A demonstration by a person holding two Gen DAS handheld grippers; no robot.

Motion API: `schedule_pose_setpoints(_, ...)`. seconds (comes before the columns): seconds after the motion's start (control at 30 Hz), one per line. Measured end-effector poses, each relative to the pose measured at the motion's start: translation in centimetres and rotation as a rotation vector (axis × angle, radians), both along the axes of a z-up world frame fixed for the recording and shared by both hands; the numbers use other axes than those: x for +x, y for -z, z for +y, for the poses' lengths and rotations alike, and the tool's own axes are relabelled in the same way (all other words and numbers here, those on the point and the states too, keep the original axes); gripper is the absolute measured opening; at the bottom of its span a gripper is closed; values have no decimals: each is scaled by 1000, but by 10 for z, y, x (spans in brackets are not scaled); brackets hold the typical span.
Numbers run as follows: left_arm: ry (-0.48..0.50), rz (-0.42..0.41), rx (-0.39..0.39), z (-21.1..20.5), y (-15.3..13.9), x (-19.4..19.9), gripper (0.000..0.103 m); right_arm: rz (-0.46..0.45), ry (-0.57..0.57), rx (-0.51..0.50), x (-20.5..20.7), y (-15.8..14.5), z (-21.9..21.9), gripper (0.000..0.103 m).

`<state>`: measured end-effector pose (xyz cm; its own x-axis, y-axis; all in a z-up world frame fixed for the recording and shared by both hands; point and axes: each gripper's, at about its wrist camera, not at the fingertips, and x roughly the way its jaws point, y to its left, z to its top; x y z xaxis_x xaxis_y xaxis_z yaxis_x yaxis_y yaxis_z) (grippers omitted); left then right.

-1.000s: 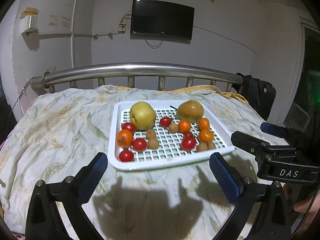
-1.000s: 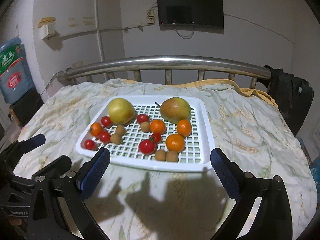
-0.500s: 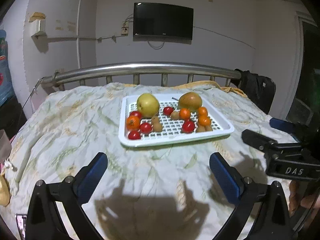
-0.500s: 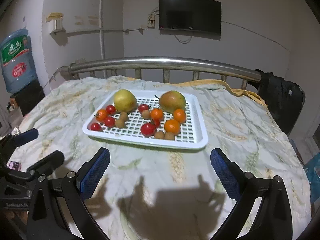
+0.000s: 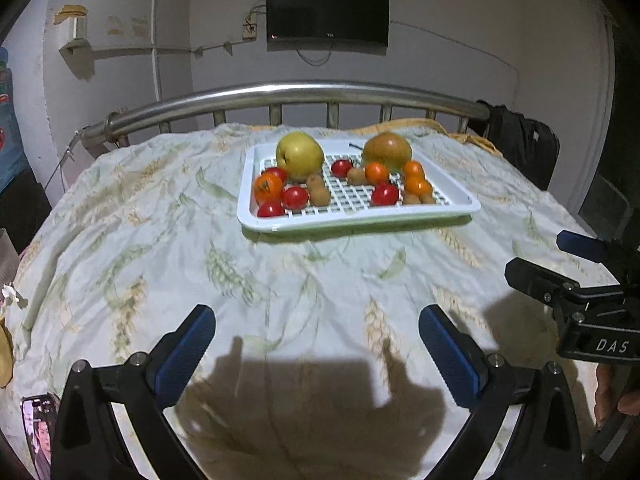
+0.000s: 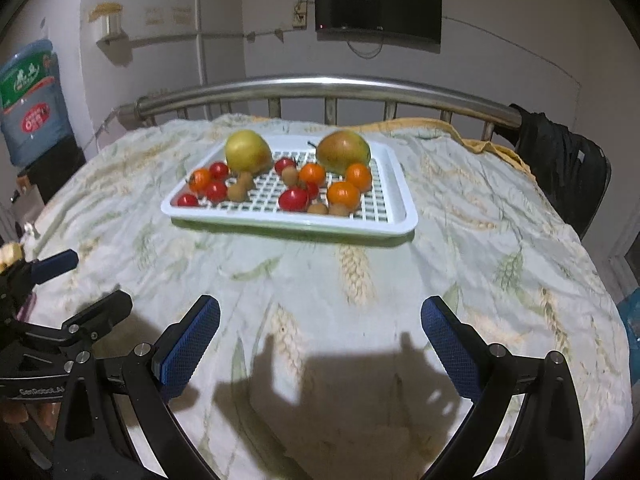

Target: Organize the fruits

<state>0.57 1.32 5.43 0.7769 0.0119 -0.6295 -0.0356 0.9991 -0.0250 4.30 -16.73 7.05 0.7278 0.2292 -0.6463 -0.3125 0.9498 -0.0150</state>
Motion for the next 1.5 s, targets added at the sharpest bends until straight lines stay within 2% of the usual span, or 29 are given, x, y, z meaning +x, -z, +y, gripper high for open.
schedule_pose_setpoints(0.87,-39,225,21,1,57,20,103,177,-20,-54,11,61,6,102)
schedule_pose_setpoints(1.1,-43,235,20,1,60,22,103,224,-17,-64,17,75,7,102)
schedule_pose_setpoints(1.5,-43,240,3,3,61,23,103,217,-12,-70,17,76,7,103)
